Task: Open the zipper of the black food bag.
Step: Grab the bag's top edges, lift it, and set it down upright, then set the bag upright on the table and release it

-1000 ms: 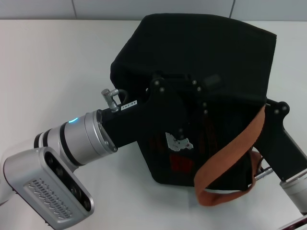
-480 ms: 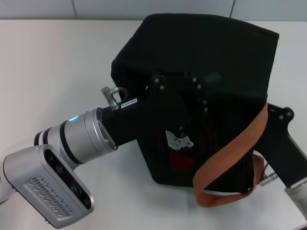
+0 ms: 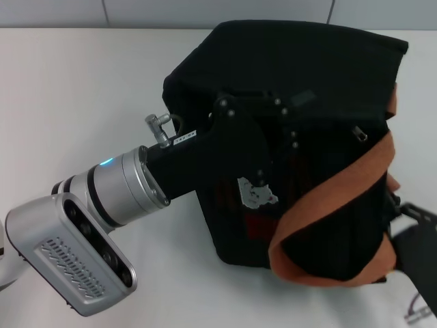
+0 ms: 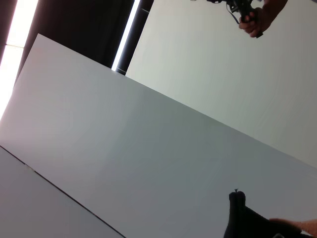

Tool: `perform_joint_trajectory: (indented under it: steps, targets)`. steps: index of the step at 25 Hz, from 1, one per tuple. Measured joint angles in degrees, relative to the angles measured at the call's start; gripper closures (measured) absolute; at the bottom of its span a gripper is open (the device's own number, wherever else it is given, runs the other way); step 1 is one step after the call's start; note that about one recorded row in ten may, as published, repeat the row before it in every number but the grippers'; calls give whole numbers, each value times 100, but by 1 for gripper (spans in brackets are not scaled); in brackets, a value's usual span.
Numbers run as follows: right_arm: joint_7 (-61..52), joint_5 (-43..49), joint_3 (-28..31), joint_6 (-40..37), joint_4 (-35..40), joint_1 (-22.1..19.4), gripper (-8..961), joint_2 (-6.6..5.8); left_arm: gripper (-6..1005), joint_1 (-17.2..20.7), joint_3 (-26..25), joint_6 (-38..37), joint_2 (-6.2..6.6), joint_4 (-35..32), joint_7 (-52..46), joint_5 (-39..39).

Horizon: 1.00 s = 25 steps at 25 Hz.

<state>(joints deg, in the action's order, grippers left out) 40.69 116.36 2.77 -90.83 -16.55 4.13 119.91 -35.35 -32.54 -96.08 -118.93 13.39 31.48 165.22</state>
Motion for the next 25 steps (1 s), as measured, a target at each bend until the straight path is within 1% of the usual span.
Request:
perform_joint_trajectory:
  steps: [4, 8, 10, 13, 14, 15, 16, 17, 18, 19, 20, 21, 22, 23, 24, 25]
  targets:
    - [-76, -8, 24, 146, 128, -247, 888, 0, 907, -8, -45, 69, -4, 37, -10, -10]
    - [-121, -18, 38, 275, 157, -321, 872, -1, 907, -7, -59, 90, 0, 72, -99, -10]
    - [-283, -36, 87, 124, 156, -366, 863, -3, 907, -7, -64, 98, 0, 73, -116, -11]
    - [-758, -81, 199, -456, 157, -412, 851, -9, 907, -7, -79, 119, -2, 73, -147, -12]
    - [-1134, -92, 320, -819, 166, -448, 847, -10, 907, 87, -286, 214, -21, 201, -478, -23]
    - [-1134, -92, 320, -819, 166, -448, 843, -10, 907, 226, -463, 302, -21, 352, -831, -31]
    - [-1347, -99, 402, -987, 191, -462, 839, -13, 907, 447, -675, 438, -22, 560, -1367, -36]
    - [-1604, -104, 469, -1164, 233, -463, 835, -18, 907, 447, -675, 438, -22, 560, -1367, -36]
    - [-1842, -106, 512, -1311, 283, -457, 831, -23, 907, 679, -834, 553, -23, 753, -1913, -54]
    - [-2495, -108, 547, -1628, 438, -413, 826, -37, 907, 793, -858, 581, -24, 805, -2111, -81]
    - [-2495, -108, 547, -1628, 438, -413, 822, -37, 907, 941, -859, 606, -24, 842, -2365, -160]
    - [-2802, -109, 551, -1742, 514, -382, 818, -43, 907, 1056, -850, 618, -24, 862, -2566, -228]
    - [-3156, -110, 549, -1875, 630, -335, 814, -45, 907, 1056, -850, 618, -24, 862, -2566, -228]
    - [-3556, -109, 536, -2000, 749, -281, 810, -45, 907, 1199, -834, 625, -25, 850, -2838, -314]
    - [-4219, -69, 478, -2226, 1019, -159, 759, -47, 907, 1307, -833, 637, -25, 806, -3111, -347]
    - [-4376, -47, 454, -2283, 1097, -125, 707, -48, 907, 1307, -833, 637, -25, 806, -3111, -347]
